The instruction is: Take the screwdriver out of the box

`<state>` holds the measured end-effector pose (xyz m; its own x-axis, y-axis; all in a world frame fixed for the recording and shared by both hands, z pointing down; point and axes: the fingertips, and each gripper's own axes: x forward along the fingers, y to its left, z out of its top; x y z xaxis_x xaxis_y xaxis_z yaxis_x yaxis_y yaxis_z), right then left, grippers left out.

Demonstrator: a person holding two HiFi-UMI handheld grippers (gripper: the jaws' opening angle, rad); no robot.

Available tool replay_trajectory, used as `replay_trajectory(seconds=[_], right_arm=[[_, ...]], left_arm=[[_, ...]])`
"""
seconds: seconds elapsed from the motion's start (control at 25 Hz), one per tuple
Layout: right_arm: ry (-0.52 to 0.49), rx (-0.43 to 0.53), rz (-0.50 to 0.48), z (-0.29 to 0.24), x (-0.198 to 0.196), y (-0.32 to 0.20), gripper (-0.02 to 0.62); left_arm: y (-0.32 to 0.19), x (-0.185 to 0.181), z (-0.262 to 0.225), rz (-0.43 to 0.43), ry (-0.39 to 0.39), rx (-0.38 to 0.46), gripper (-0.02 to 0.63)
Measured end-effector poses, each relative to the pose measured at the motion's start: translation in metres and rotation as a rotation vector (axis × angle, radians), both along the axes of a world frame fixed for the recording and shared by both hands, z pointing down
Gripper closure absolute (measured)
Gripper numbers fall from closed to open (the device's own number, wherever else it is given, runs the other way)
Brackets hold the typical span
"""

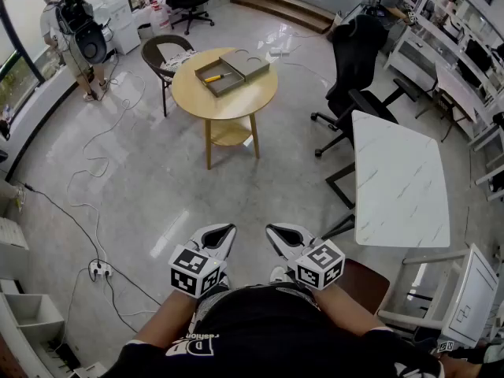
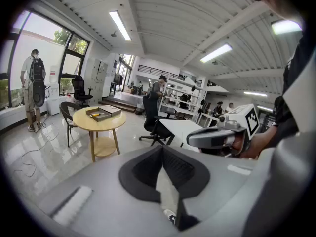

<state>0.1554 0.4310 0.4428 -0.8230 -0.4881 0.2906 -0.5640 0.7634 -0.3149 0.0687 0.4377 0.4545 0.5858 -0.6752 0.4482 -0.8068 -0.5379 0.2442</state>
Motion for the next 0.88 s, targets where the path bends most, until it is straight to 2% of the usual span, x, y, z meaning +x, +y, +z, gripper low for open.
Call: replay_trajectory(seconds=[0.44,0.6,0.88], right_arm=[[0.003,0.001,-0.004,-0.001,-0.006,0.005,0.598],[-0.024,-0.02,-0.013,-0.002,-0.012,0.008,0.598],[0.03,-0.02,-0.051,0.006,-0.038,0.018,0.598]], left_arm=[[0.004,-0.005,-0.003,-0.002,0.005,0.011,0.548],[0.005,-0.011,0.0,0.001,-0.004,0.003,0.548],[0.007,-0.03,0.002,-0.001,0.0,-0.003,0.548]])
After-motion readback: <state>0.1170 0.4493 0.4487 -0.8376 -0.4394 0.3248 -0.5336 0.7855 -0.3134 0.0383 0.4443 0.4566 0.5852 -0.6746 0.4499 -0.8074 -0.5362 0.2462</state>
